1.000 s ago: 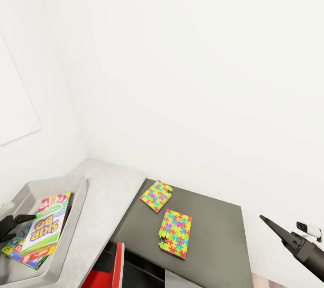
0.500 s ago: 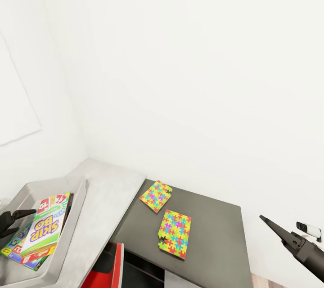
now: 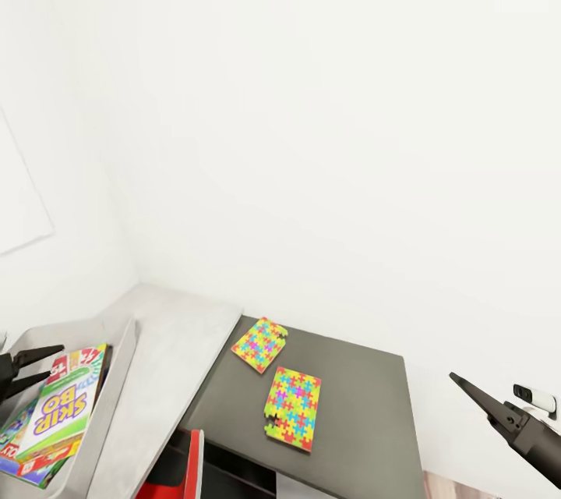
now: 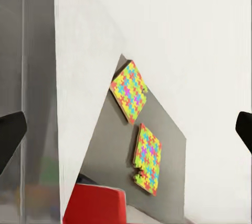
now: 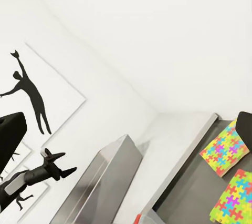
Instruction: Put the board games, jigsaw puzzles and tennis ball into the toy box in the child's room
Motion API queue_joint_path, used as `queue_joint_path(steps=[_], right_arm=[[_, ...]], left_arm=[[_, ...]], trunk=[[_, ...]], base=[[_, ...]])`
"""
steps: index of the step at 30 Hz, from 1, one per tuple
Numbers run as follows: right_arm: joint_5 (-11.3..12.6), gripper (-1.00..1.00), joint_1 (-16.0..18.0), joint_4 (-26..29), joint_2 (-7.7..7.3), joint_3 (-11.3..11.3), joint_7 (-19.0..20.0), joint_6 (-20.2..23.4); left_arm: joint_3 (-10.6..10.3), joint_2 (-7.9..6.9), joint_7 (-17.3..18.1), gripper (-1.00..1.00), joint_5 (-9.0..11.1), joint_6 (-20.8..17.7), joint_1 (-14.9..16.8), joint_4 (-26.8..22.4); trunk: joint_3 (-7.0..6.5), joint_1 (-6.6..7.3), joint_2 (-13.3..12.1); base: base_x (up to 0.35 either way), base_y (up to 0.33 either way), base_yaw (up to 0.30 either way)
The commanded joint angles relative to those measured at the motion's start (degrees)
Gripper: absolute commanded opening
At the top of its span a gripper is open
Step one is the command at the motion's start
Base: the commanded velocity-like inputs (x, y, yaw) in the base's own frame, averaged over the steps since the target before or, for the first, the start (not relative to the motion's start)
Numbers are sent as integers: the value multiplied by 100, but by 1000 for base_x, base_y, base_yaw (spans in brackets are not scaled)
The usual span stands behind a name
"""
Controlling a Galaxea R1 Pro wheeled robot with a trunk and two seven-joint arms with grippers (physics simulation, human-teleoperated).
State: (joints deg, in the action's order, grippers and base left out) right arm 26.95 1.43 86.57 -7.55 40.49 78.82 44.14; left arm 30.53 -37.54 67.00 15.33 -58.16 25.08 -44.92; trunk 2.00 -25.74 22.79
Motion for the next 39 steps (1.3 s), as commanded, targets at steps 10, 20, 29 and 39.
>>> queue_joint_path(steps=[10,20,29,39], right_arm=[[12,100,6,0,6,2,12,45],[4,100,5,0,14,2,19,28],[0,100,6,-2,9,2,18,18],[2,100,6,-3,11,2,10,16]], left_arm=[[6,-41,1056,100,-13,-29,-22,1],[-48,-4,2005,100,0,-21,-33,-165],[-136,148,2102,100,4,-28,-51,-477],[-465,773,2098,100,-19,-37,-55,-1126]], trunk=[[-72,-4,13],[-158,-4,13],[-235,-4,13],[-279,-4,13]], base=[[0,0,-126],[0,0,-126],[0,0,-126],[0,0,-59]])
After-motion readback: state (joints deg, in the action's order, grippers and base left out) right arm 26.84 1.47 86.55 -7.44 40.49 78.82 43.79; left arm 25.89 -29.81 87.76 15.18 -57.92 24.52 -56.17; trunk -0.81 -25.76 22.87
